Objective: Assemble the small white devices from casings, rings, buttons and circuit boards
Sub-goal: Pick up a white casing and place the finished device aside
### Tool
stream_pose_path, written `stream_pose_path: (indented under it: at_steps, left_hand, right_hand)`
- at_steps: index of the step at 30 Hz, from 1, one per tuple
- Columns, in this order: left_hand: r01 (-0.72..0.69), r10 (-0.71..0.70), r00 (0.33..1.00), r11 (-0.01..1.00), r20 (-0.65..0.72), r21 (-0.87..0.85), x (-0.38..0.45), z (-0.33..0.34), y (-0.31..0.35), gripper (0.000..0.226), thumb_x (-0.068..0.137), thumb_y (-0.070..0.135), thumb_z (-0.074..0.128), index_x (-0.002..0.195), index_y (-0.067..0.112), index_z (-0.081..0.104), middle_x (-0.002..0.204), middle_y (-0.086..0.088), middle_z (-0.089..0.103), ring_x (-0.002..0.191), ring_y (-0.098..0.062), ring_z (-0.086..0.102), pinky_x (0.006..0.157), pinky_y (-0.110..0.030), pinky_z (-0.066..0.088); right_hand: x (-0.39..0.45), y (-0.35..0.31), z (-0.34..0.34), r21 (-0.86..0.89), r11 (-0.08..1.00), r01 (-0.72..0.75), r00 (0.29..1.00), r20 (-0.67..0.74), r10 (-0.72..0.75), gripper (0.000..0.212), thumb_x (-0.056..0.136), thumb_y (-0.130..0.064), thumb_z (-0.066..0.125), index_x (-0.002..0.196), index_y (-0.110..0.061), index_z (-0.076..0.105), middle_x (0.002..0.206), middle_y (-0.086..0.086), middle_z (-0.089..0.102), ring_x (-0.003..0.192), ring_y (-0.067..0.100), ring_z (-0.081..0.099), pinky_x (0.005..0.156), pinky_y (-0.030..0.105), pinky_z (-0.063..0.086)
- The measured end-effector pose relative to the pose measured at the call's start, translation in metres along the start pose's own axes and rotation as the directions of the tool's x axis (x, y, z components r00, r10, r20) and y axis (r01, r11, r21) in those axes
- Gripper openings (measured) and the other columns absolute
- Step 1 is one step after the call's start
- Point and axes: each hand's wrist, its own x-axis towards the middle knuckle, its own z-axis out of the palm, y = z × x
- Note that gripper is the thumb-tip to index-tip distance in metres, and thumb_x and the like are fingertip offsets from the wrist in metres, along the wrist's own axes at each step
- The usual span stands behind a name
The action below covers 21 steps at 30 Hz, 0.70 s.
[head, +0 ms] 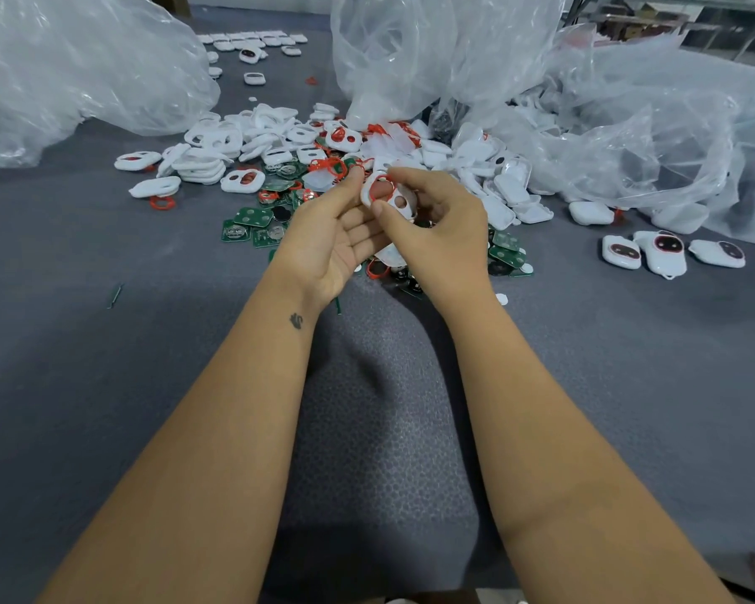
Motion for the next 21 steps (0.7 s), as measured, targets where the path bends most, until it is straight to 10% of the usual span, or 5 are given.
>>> stream_pose_path:
  at_steps: [10,21]
  left_hand:
    - [-0.034,0.034,0.999,0.999,-0.027,0.009,-0.001,0.000,-0.002,0.015,0.096,0.006,0.055,0.089,0.002,0.067,0.082,-0.011,0.070,0.079,-0.024,0.069,0.074,-0.032,0.060]
    - [-0.044,0.050,0.995,0.997,-0.089,0.061,0.002,-0.001,-0.004,0.014,0.095,0.004,0.055,0.088,0.000,0.066,0.075,-0.011,0.072,0.077,-0.026,0.071,0.069,-0.034,0.060]
  right_hand:
    - [0.002,0.010,-0.001,-0.245,0.931,0.269,0.963,0.043,-0.267,0.009,0.077,-0.006,0.070,0.083,-0.009,0.076,0.110,0.007,0.061,0.100,0.019,0.060,0.083,0.027,0.048]
    - [0.002,0.010,0.000,-0.119,0.981,0.152,0.987,0.063,-0.146,0.010,0.076,0.001,0.066,0.077,-0.009,0.067,0.088,-0.011,0.063,0.086,-0.002,0.056,0.082,0.014,0.044]
